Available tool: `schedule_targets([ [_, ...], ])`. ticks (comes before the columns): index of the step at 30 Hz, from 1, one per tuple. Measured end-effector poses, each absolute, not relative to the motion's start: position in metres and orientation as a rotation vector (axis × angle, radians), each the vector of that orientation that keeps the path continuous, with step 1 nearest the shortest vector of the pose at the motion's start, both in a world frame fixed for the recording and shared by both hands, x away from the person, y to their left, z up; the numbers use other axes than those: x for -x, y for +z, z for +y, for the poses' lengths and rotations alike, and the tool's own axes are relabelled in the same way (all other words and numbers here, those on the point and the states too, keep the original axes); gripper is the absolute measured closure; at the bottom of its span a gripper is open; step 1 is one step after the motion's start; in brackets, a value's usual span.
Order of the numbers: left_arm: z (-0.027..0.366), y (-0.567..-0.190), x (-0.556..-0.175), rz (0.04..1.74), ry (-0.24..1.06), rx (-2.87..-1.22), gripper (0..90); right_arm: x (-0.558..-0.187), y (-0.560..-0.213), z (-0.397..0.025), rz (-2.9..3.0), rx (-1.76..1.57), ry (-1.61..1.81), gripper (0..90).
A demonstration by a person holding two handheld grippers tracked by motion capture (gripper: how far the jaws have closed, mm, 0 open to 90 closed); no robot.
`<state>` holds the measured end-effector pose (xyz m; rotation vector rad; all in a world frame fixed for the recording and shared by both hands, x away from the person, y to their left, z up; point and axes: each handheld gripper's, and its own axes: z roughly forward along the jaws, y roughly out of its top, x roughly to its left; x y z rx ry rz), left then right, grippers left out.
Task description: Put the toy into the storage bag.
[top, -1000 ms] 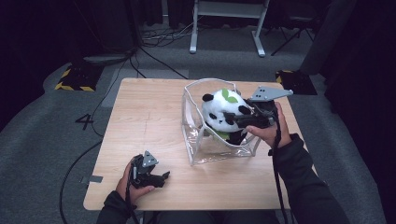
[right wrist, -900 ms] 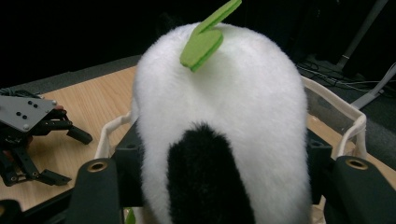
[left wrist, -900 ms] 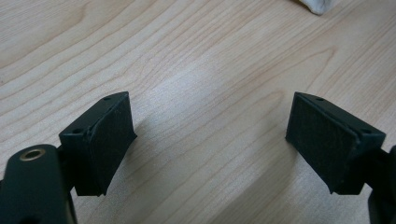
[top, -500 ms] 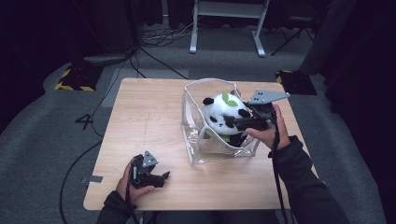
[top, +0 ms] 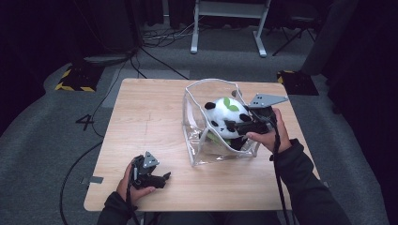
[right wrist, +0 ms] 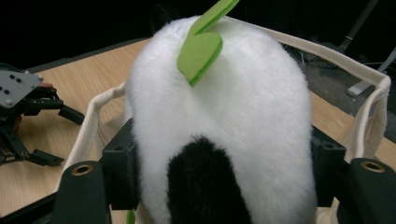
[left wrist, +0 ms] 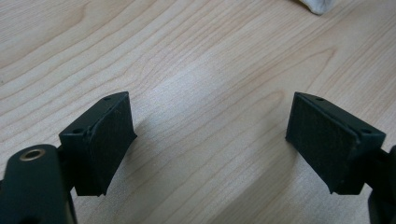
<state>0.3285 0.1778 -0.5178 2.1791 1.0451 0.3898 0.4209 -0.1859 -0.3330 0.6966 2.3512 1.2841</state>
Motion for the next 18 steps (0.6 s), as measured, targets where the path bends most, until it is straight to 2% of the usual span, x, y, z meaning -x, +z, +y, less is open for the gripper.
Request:
schedule_targets([
  [18,0.178,-0.518,-0.329,1.045,0.391,-2.180,15.2,-0.426,-0.342,-0.175,2.393,-0.721,1.135,28.7],
])
